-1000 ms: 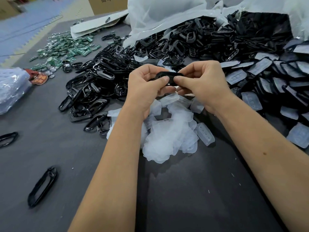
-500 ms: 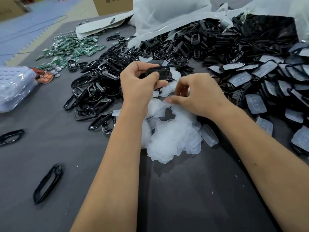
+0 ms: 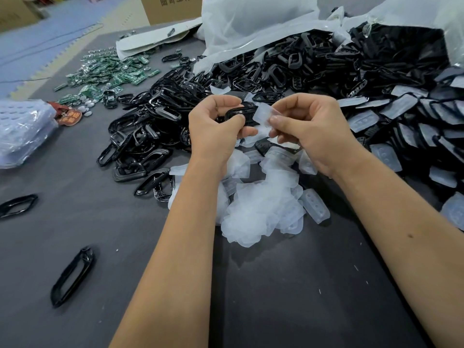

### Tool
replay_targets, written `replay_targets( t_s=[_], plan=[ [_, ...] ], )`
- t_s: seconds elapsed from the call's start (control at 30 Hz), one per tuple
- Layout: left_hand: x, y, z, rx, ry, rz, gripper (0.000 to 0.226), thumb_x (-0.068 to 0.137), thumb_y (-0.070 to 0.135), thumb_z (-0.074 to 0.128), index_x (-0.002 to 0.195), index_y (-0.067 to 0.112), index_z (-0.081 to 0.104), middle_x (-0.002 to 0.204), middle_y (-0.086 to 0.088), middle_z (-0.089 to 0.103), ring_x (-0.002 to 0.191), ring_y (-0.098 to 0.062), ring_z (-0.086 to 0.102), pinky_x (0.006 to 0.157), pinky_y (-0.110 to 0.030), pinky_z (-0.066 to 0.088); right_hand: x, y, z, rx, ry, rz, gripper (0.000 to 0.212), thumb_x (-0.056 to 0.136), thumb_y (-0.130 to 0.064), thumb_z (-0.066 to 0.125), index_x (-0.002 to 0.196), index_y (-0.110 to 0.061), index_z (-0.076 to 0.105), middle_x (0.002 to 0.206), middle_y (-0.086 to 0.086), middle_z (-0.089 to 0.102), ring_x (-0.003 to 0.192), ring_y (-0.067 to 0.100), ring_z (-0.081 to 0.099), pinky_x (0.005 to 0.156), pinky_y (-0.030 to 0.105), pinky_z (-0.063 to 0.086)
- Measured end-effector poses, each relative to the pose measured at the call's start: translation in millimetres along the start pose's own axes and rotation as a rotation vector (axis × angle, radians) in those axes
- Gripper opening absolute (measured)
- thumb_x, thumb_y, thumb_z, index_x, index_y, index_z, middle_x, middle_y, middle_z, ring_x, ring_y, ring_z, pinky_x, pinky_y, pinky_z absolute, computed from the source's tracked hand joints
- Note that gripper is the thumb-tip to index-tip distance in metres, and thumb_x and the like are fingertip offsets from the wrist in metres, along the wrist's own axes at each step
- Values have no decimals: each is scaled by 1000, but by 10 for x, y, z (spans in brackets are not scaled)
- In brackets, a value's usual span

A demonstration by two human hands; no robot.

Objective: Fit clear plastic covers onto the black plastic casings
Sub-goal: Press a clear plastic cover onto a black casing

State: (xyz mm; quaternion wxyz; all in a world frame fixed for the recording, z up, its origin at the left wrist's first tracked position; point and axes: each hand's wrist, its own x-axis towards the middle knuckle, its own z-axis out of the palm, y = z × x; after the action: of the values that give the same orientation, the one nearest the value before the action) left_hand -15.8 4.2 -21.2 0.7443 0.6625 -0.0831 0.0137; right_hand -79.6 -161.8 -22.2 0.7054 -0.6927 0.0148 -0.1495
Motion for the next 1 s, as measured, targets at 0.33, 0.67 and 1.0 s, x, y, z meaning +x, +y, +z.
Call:
replay_targets(
  t_s=[0.33,0.67,1.0],
  plan=[
    [-8,15,13,2,-23,-17,23,85,-13,65,95,7,71,93,-13,66,60,-26,74,67,-32,63,2,13,33,-31,77,-26,12,85,-1,82,89,-10,77,75,6,77,68,19,74,60,22,55],
    [-40,17,55,-6,-78,-5,20,86,-10,71,102,3,74,110,-20,72,72,-31,77,72,-34,64,12,14,21,-65,186,-86,15,84,-9,85,87,-1,73,70,11,72,57,18,66,52,26,51],
    [-82,69,147,-143,-163,-102,35,109,14,45,96,-3,74,90,-20,74,80,-36,75,75,-45,65,11,-7,36,-84,152,-111,9,86,-8,84,89,-3,77,70,8,74,54,17,64,52,26,53]
  ],
)
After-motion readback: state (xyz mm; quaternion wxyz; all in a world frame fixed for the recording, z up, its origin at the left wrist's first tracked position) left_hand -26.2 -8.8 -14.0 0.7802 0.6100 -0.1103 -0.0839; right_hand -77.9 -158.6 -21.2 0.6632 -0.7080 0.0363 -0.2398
